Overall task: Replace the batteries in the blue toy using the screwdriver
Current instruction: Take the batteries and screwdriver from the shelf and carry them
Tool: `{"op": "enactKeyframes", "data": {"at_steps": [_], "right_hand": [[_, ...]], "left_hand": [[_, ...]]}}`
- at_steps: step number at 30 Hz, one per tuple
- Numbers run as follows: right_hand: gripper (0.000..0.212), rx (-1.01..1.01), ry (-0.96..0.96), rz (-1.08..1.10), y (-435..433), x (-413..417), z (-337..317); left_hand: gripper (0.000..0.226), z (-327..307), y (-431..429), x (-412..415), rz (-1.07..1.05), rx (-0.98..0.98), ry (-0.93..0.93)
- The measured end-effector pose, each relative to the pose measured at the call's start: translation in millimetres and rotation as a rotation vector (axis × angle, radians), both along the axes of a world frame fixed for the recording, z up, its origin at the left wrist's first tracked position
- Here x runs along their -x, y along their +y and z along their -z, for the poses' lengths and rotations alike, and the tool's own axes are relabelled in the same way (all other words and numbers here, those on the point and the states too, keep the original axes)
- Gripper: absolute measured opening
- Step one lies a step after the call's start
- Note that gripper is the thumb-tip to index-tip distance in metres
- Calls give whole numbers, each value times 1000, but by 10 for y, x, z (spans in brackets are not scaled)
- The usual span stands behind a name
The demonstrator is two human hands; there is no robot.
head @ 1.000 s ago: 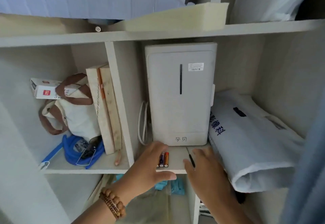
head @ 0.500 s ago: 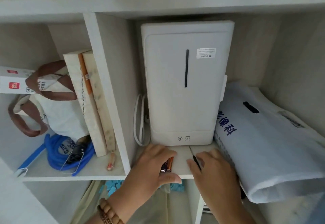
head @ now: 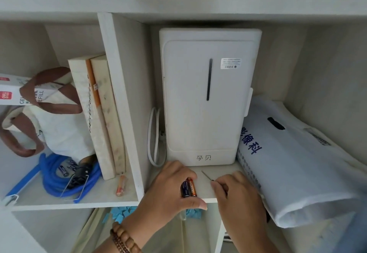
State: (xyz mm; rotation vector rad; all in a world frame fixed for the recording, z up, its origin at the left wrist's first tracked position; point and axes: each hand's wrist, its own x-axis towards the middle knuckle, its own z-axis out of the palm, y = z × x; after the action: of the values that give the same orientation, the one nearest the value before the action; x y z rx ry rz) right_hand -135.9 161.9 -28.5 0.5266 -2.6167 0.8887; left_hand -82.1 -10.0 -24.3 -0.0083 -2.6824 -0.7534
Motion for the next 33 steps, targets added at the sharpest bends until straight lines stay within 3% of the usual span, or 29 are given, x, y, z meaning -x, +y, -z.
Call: {"op": "enactKeyframes", "data": {"at_steps": [13, 15, 19, 23, 33], "right_hand": [[7, 177, -93, -130, 154, -191, -197], [15, 230, -43, -200, 160, -251, -237], [9, 283, 38, -323, 68, -428, -321], [2, 327, 37, -422, -232, -734, -315], [11, 329, 80, -845, -1279, -2040, -523]], "left_hand": [[61, -312, 130, -357, -4, 5, 36], [60, -360, 145, -478, -20, 14, 72], [56, -398, 124, -800, -83, 28, 161], [57, -440, -13, -1274, -186, 25, 192], [59, -609, -680, -3119, -605, 84, 197]]}}
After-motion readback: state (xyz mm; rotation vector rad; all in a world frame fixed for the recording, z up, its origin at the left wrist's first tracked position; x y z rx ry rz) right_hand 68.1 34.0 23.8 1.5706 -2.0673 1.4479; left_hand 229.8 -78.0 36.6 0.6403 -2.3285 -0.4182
